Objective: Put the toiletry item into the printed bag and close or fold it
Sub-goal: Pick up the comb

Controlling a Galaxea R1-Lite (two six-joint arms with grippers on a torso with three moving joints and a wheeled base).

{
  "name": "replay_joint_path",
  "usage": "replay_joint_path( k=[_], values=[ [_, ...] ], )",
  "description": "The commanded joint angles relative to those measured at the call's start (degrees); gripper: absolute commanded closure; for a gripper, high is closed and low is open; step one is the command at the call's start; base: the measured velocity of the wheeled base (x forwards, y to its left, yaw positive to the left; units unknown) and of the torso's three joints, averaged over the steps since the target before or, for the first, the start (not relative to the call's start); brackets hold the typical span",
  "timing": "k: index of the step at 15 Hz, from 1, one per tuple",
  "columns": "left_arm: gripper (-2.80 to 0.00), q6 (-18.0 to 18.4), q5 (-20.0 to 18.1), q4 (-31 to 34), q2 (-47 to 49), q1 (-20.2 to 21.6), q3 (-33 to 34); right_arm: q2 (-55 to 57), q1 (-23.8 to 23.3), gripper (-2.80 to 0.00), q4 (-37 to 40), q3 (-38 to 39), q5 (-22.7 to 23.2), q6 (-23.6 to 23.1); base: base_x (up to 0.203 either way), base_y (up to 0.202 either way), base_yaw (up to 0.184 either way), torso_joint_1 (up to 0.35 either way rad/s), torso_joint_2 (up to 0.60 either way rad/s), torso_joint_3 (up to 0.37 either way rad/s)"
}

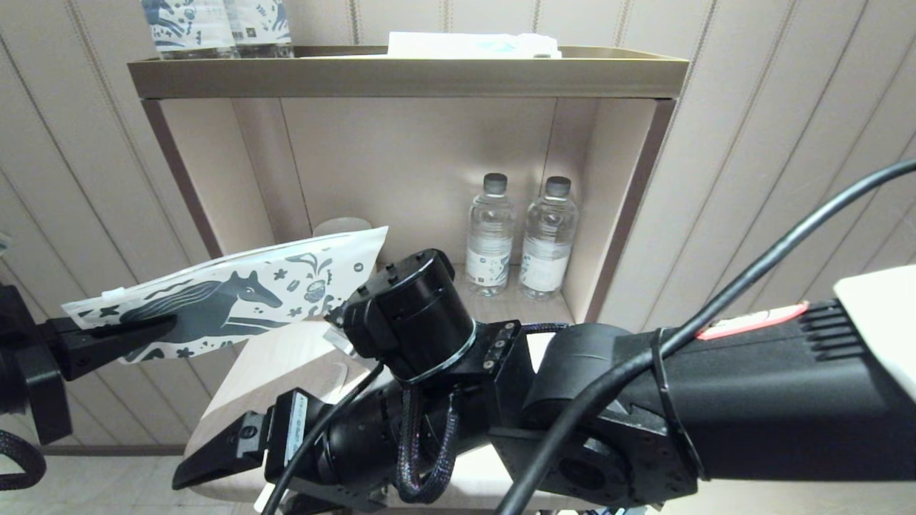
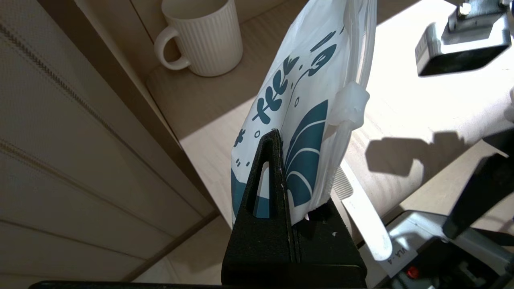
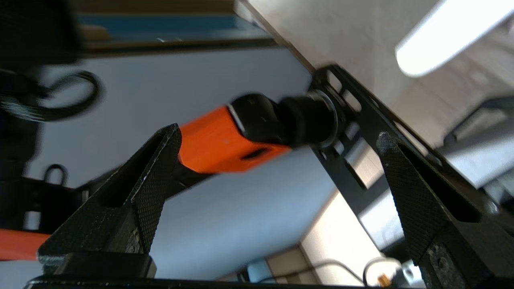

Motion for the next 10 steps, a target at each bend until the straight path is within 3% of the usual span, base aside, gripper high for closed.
replay_joint_path(
  k=[1, 6, 10],
  values=[
    [0.00, 0.10, -0.19, 0.28, -0.24, -0.04, 0.00, -0.08, -0.33, -2.80, -1.23, 2.12, 0.26, 0.39, 0.000, 0.000, 0.000, 0.000, 0.00, 0.000],
    [0.00, 0.10, -0.44, 0.30, 0.64, -0.04, 0.26, 0.09, -0.26, -2.80, -1.42, 5.96, 0.39, -0.22, 0.000, 0.000, 0.000, 0.000, 0.00, 0.000],
    [0.00, 0.10, -1.15, 0.29, 0.64, -0.04, 0.35, 3.75, -0.18, -2.80, -1.92, 2.65, 0.39, -0.31, 0.000, 0.000, 0.000, 0.000, 0.00, 0.000]
  ],
)
